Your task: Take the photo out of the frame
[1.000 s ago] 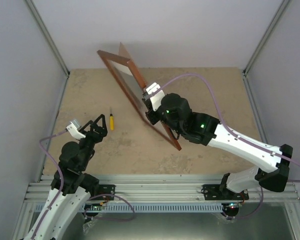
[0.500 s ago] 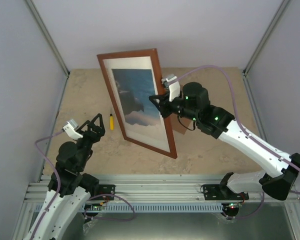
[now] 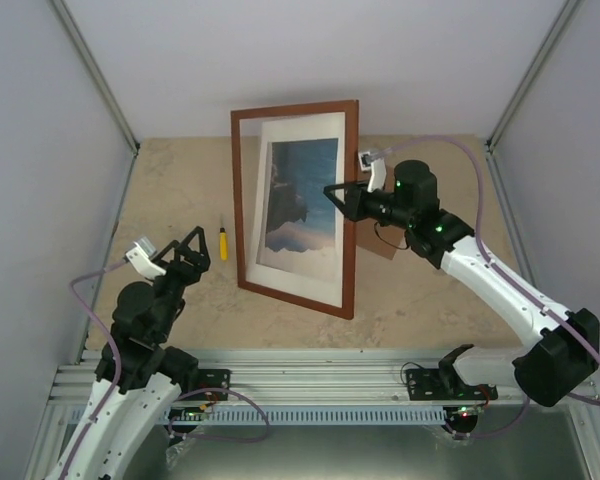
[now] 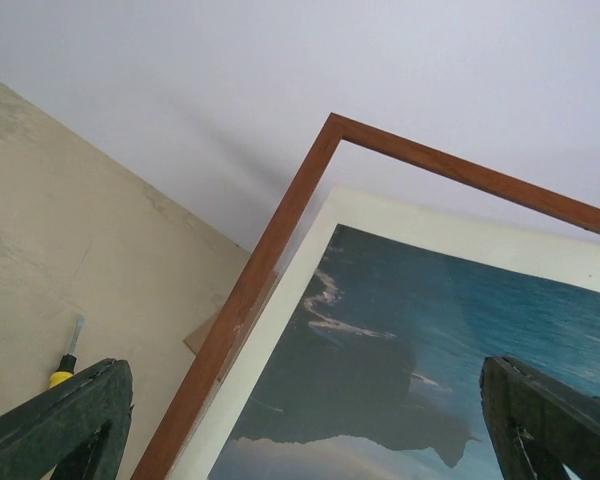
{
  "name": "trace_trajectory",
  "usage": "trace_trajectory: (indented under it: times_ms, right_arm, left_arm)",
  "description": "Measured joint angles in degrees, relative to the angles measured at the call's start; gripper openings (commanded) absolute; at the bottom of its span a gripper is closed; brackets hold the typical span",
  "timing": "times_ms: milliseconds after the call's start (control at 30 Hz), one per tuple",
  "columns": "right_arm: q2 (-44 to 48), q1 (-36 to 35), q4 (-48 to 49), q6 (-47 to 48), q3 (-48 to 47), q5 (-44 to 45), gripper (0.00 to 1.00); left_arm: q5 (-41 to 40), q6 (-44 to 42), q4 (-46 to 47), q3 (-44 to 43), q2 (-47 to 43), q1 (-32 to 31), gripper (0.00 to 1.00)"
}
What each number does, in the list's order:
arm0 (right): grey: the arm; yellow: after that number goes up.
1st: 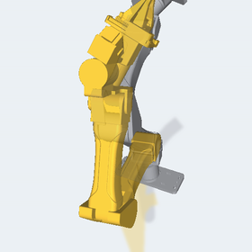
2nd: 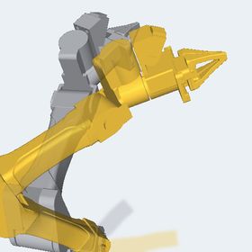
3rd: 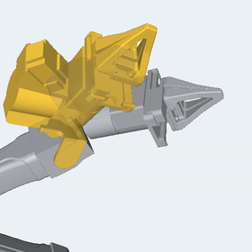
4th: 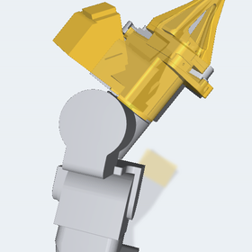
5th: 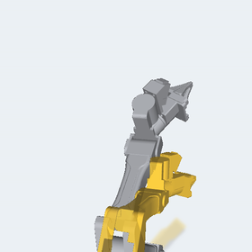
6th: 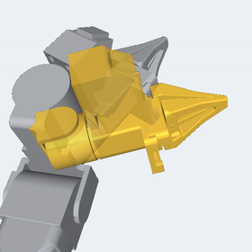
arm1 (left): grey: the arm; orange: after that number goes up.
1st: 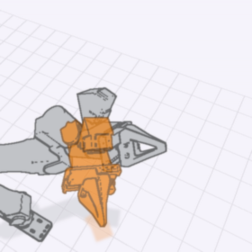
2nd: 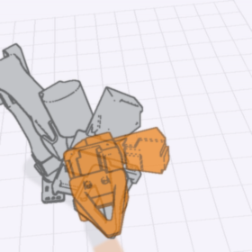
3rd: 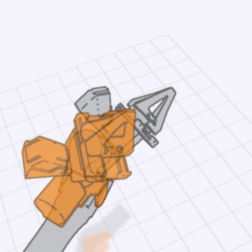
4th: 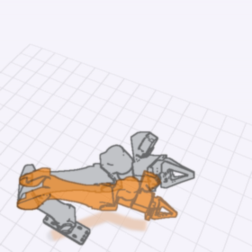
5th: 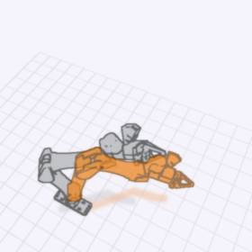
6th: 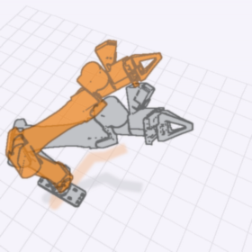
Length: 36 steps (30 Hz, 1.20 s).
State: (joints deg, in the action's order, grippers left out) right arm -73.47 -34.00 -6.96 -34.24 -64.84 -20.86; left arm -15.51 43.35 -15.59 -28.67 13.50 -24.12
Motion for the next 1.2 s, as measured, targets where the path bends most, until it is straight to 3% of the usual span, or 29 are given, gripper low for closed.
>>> trace_trajectory:
  times_ms: [667, 967, 1200]
  right_arm:
    - [-3.82, 14.19, 9.57, -8.87, 11.67, -13.70, 0.00]
    - [-11.08, 21.16, 9.99, -9.62, 15.50, -22.47, 0.00]
    - [-25.07, 23.06, 7.96, -7.93, 12.35, -28.22, 0.01]
  left_arm:
    - [2.91, 0.26, 1.53, 1.01, 3.37, 0.00, 0.96]
    - [6.84, 1.55, 7.43, 7.06, 12.96, 0.00, 0.95]
    - [7.93, 1.38, 12.46, 9.90, 21.03, 0.00, 0.95]
